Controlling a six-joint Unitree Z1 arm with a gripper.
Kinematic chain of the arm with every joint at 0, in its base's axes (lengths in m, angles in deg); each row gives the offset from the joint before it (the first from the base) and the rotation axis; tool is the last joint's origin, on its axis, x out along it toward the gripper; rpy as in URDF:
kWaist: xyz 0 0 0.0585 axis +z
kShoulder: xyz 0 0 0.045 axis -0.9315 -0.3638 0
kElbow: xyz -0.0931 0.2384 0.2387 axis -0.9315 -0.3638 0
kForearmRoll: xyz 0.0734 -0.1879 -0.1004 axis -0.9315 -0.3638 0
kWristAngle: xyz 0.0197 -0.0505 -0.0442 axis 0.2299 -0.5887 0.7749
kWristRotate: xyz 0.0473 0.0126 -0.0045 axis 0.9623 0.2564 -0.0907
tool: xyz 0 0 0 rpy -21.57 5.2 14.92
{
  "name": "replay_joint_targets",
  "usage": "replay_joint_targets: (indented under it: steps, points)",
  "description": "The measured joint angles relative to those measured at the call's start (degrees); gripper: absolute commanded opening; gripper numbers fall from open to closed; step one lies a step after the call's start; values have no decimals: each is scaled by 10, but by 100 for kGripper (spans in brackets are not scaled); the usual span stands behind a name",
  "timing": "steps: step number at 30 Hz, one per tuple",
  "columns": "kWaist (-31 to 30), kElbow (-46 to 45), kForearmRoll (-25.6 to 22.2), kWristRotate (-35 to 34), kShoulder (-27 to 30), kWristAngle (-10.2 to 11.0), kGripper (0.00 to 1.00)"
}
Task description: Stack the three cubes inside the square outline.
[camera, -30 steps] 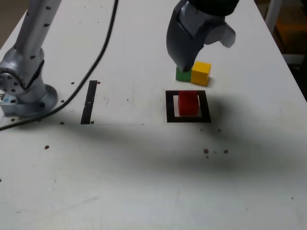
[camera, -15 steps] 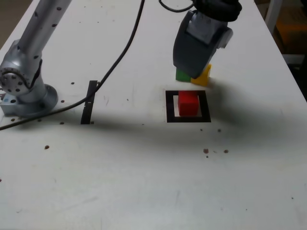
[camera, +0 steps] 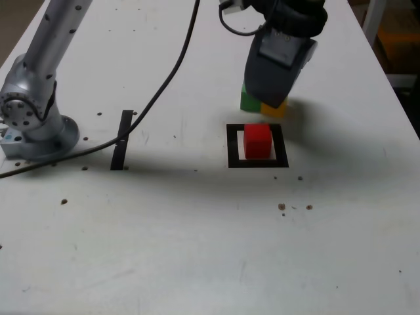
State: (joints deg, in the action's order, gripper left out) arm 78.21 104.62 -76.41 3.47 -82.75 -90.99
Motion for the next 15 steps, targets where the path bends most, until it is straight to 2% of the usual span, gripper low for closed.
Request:
replay_joint_targets:
  steps: [11,15]
  points:
    - [9,-8,29,-24,-13,13,100]
    - [9,-14,41,-23,-19,6,99]
